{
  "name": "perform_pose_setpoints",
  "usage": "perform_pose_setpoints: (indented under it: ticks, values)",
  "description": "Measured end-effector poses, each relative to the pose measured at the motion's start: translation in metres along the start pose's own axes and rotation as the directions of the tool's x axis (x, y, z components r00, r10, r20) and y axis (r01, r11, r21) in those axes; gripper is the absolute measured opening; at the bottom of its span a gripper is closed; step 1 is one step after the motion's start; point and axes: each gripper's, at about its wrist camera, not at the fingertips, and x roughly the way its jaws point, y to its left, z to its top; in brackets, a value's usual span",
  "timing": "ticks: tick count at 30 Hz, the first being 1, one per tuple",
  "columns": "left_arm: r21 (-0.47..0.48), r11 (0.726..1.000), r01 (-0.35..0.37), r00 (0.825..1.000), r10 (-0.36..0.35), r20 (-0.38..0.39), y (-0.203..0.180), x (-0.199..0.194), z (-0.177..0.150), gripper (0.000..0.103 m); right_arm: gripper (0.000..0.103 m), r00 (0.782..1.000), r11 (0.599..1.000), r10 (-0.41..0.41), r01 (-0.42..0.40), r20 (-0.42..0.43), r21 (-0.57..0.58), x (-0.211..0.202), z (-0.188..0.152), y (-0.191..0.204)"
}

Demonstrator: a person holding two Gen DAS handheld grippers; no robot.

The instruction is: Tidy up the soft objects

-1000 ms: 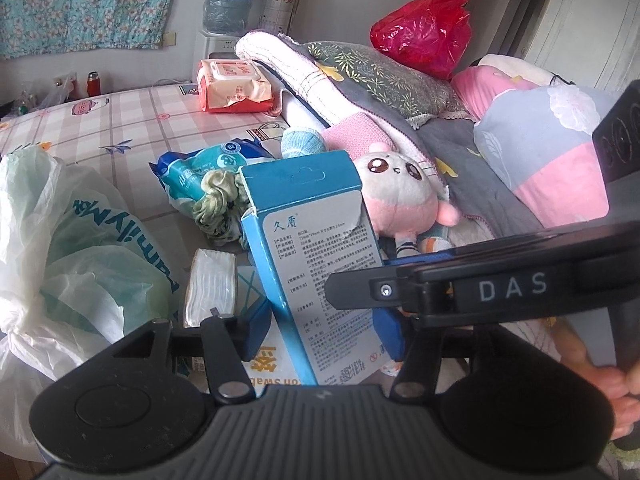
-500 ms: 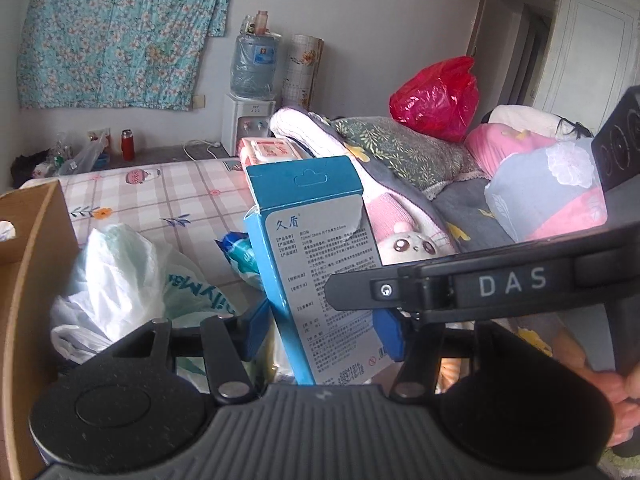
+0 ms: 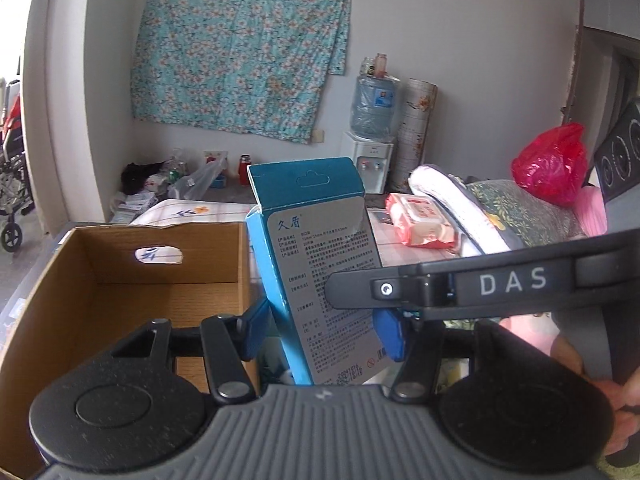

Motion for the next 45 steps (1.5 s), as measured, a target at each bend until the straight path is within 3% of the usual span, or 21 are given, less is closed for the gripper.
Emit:
perform_pose_setpoints:
  ticks: [10, 19, 21, 24, 28, 34, 39, 43, 44, 45]
  values:
    - [-0.094, 0.99, -0.107, 0.991, 0.099, -0.09, 0.09, 0.02, 0.023, 0.057, 0.044, 0.989, 0.993, 0.112, -0.115, -0.101, -0.026, 0.093, 0.048, 0.06]
    - [-0.169, 0.984, -0.056, 0.962, 0.007, -0.275, 0.147, 0.085, 0.019, 0.057, 0.046, 0.981, 0.998, 0.057, -0.056, -0.186, 0.011, 0.18, 0.052, 0.061]
    - [-0.167, 0.985, -0.042, 0.948, -0.014, -0.318, 0.154, 0.108, 0.017, 0.059, 0.046, 0.98, 0.999, 0.038, -0.036, -0.193, 0.015, 0.192, 0.052, 0.055]
    - [-0.142, 0.986, -0.088, 0.911, 0.023, -0.411, 0.16, 0.135, 0.002, 0.064, 0.046, 0.984, 1.0, -0.012, 0.013, -0.178, 0.005, 0.201, 0.051, 0.041]
    - [-0.174, 0.98, -0.094, 0.864, -0.006, -0.503, 0.172, 0.153, -0.015, 0.06, 0.046, 0.986, 1.0, -0.02, 0.023, -0.166, 0.017, 0.194, 0.047, 0.02]
    - [-0.119, 0.985, -0.125, 0.799, 0.029, -0.601, 0.169, 0.177, -0.026, 0.046, 0.046, 0.993, 1.0, -0.03, 0.029, -0.111, -0.007, 0.155, 0.036, 0.005]
    - [-0.052, 0.989, -0.14, 0.782, 0.079, -0.619, 0.167, 0.194, -0.025, 0.039, 0.046, 0.995, 1.0, -0.013, 0.016, -0.104, 0.027, 0.136, 0.022, -0.01]
    - [-0.021, 0.99, -0.14, 0.762, 0.094, -0.64, 0.164, 0.209, -0.028, 0.027, 0.046, 0.996, 0.999, -0.008, 0.013, -0.092, 0.053, 0.126, 0.015, -0.018]
    - [-0.008, 0.99, -0.139, 0.76, 0.101, -0.642, 0.163, 0.213, -0.028, 0.026, 0.046, 0.996, 0.998, -0.01, 0.015, -0.091, 0.056, 0.124, 0.013, -0.02]
    - [0.01, 0.991, -0.134, 0.768, 0.111, -0.63, 0.16, 0.213, -0.027, 0.025, 0.046, 0.996, 0.998, -0.011, 0.016, -0.091, 0.059, 0.124, 0.012, -0.021]
